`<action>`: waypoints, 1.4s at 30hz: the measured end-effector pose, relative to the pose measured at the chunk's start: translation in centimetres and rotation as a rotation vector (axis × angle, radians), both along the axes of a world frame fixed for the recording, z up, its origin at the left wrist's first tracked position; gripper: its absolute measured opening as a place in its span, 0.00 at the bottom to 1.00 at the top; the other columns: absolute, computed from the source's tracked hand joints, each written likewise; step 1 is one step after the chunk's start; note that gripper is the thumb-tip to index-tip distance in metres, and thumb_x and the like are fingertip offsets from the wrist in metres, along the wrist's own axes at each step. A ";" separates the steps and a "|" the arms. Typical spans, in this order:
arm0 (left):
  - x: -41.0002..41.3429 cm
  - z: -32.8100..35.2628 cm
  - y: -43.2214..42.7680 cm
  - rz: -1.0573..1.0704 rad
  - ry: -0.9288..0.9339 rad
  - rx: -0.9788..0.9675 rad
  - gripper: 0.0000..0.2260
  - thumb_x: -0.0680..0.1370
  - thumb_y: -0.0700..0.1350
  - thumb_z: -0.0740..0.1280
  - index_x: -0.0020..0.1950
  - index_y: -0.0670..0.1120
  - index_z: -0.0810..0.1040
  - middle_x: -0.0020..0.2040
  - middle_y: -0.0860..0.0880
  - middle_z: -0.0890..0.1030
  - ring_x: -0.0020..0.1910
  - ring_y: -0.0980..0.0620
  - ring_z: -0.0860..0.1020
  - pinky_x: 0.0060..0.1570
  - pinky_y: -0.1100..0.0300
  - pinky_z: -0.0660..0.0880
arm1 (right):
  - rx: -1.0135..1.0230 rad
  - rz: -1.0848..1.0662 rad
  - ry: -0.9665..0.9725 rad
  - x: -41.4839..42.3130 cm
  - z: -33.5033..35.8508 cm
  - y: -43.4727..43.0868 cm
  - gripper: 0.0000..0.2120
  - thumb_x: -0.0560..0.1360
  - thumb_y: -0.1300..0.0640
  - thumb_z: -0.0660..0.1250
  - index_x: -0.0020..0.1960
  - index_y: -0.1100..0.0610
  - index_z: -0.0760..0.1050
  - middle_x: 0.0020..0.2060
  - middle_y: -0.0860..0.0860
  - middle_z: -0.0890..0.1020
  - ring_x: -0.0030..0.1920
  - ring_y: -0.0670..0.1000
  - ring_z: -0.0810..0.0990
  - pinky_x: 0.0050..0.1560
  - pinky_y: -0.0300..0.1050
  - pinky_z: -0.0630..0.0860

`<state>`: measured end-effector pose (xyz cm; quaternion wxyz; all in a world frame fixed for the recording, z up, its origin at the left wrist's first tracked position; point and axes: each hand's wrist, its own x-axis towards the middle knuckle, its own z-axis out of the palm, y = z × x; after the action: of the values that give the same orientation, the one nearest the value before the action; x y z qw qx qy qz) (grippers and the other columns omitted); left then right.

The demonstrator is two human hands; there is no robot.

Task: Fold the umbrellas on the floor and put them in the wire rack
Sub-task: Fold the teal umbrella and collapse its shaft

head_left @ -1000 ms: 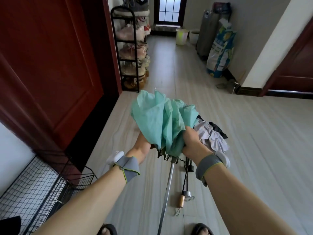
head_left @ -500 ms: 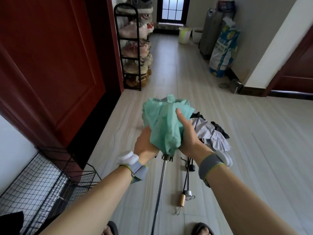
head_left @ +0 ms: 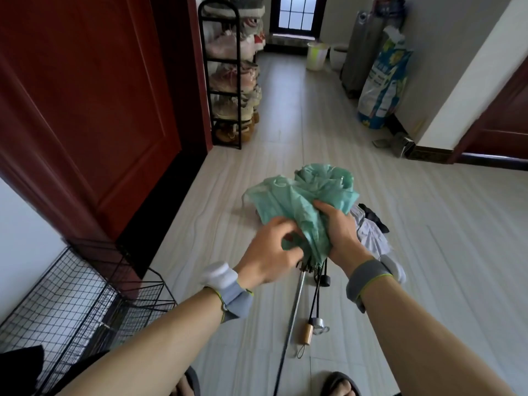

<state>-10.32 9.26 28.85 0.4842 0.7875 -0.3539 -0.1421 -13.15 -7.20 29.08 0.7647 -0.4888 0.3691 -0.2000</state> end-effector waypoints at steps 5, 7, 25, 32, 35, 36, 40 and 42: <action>2.2 1.0 0.3 0.463 0.498 -0.242 0.22 0.74 0.55 0.75 0.59 0.49 0.69 0.55 0.51 0.75 0.49 0.57 0.77 0.41 0.67 0.71 | 0.241 0.122 -0.158 -0.1 0.5 0.8 0.22 0.75 0.51 0.73 0.65 0.59 0.80 0.60 0.61 0.84 0.60 0.64 0.83 0.63 0.66 0.78; 2.7 1.3 0.8 0.364 0.720 -0.239 0.33 0.72 0.64 0.74 0.68 0.51 0.65 0.60 0.54 0.78 0.55 0.58 0.78 0.50 0.60 0.75 | 0.272 0.167 -0.189 0.0 0.5 1.5 0.25 0.76 0.45 0.72 0.68 0.58 0.78 0.62 0.60 0.83 0.62 0.64 0.82 0.66 0.65 0.76; 2.7 -2.0 0.0 0.345 0.251 0.322 0.29 0.69 0.61 0.68 0.65 0.46 0.77 0.59 0.45 0.82 0.54 0.42 0.81 0.52 0.53 0.78 | -0.139 0.662 0.037 -0.1 0.8 2.7 0.39 0.66 0.26 0.71 0.69 0.49 0.78 0.62 0.51 0.84 0.64 0.56 0.82 0.68 0.59 0.75; -1.7 -1.7 -0.6 0.126 -0.260 0.527 0.21 0.81 0.49 0.62 0.70 0.44 0.61 0.62 0.42 0.73 0.45 0.41 0.78 0.41 0.50 0.73 | -0.359 0.414 -0.022 0.6 -0.2 4.2 0.25 0.66 0.52 0.83 0.60 0.54 0.81 0.51 0.50 0.88 0.53 0.52 0.87 0.58 0.56 0.83; -1.7 -2.3 -0.3 -0.016 -0.115 0.367 0.26 0.77 0.53 0.66 0.71 0.54 0.58 0.64 0.50 0.68 0.48 0.46 0.78 0.44 0.49 0.77 | -0.371 0.285 0.073 0.7 -0.7 2.9 0.28 0.58 0.51 0.82 0.56 0.50 0.80 0.48 0.49 0.88 0.49 0.54 0.87 0.54 0.58 0.84; -1.5 -2.5 -0.1 -0.040 -0.012 0.294 0.26 0.75 0.53 0.68 0.69 0.57 0.60 0.63 0.52 0.70 0.51 0.48 0.78 0.49 0.48 0.79 | -0.381 0.266 0.098 0.6 -0.7 2.6 0.26 0.58 0.51 0.81 0.55 0.48 0.80 0.47 0.49 0.88 0.49 0.54 0.87 0.53 0.58 0.84; -0.5 -1.7 0.5 0.062 0.337 -0.014 0.31 0.72 0.47 0.77 0.66 0.53 0.61 0.62 0.56 0.74 0.54 0.61 0.78 0.48 0.67 0.77 | -0.308 0.220 0.026 0.0 -0.2 2.2 0.14 0.70 0.63 0.76 0.52 0.50 0.80 0.47 0.52 0.87 0.50 0.56 0.87 0.53 0.57 0.84; 0.2 -0.9 0.2 0.126 0.460 -0.106 0.27 0.73 0.42 0.78 0.62 0.50 0.64 0.61 0.52 0.75 0.53 0.61 0.79 0.45 0.69 0.77 | -0.182 0.232 -0.024 -0.2 0.3 2.4 0.13 0.74 0.67 0.73 0.56 0.56 0.81 0.48 0.55 0.87 0.49 0.57 0.87 0.49 0.54 0.85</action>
<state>-10.11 9.51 27.94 0.6007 0.7284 -0.1914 -0.2683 -13.38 -4.79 29.40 0.7394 -0.5931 0.2815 -0.1488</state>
